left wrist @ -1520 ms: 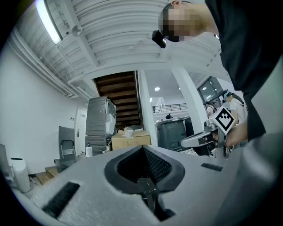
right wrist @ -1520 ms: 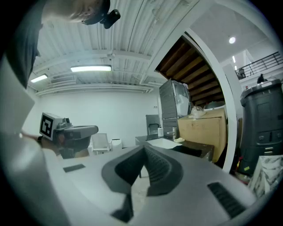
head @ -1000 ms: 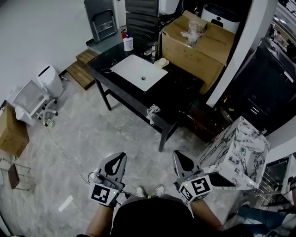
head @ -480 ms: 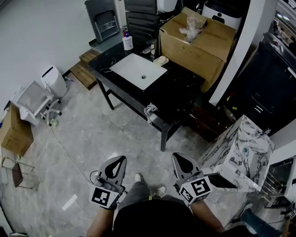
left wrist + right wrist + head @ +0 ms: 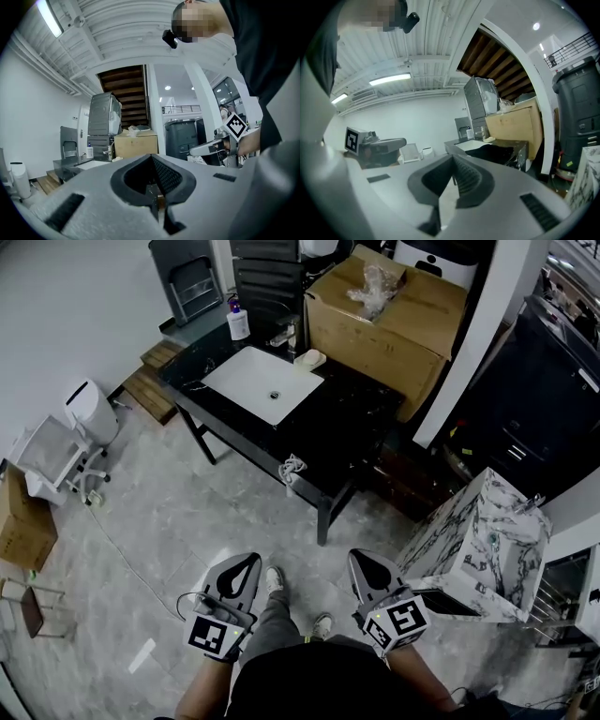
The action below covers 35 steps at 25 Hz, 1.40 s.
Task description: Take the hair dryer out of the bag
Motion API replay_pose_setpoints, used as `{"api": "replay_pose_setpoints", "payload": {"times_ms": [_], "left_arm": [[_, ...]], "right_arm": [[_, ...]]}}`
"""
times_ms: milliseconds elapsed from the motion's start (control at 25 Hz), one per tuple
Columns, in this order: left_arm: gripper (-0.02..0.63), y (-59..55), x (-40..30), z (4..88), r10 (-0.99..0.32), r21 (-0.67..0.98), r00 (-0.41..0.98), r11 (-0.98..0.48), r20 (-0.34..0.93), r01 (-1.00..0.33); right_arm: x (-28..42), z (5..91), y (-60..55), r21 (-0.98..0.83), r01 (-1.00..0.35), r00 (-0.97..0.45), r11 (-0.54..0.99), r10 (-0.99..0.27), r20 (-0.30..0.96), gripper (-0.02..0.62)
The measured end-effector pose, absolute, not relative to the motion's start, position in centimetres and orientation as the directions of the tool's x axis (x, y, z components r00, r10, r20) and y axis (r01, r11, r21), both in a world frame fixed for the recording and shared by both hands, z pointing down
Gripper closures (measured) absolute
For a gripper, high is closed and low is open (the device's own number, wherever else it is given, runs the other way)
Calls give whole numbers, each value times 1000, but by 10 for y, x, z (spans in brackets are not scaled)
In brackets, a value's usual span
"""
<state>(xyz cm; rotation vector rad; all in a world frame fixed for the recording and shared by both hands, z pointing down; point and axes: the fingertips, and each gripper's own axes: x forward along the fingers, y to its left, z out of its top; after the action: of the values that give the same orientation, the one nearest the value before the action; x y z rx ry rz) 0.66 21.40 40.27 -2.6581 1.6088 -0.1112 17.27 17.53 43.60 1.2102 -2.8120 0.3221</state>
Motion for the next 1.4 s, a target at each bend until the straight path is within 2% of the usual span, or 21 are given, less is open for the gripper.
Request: {"api": "replay_pose_setpoints", "payload": {"times_ms": [280,1000,1200,1400], "left_arm": [[584,153,-30,406,-881,-33,472,-473,43,-880],[584,14,-163,417,-855,70,518,-515,27,-854],[584,-15,-162,420,-829,77,560,-557,19,-827],[584,-41,-123,422,-782,73,622,-619,35,-782]], "right_arm": [[140,437,124,-165,-736,-677,657,-715,174,583],[-1,428,-8,-114,-750,-656,652,-710,257,582],[0,422,-28,-71,-778,-617,624,-740,267,582],[30,417,-51,-65,-814,-573,577,-783,242,582]]}}
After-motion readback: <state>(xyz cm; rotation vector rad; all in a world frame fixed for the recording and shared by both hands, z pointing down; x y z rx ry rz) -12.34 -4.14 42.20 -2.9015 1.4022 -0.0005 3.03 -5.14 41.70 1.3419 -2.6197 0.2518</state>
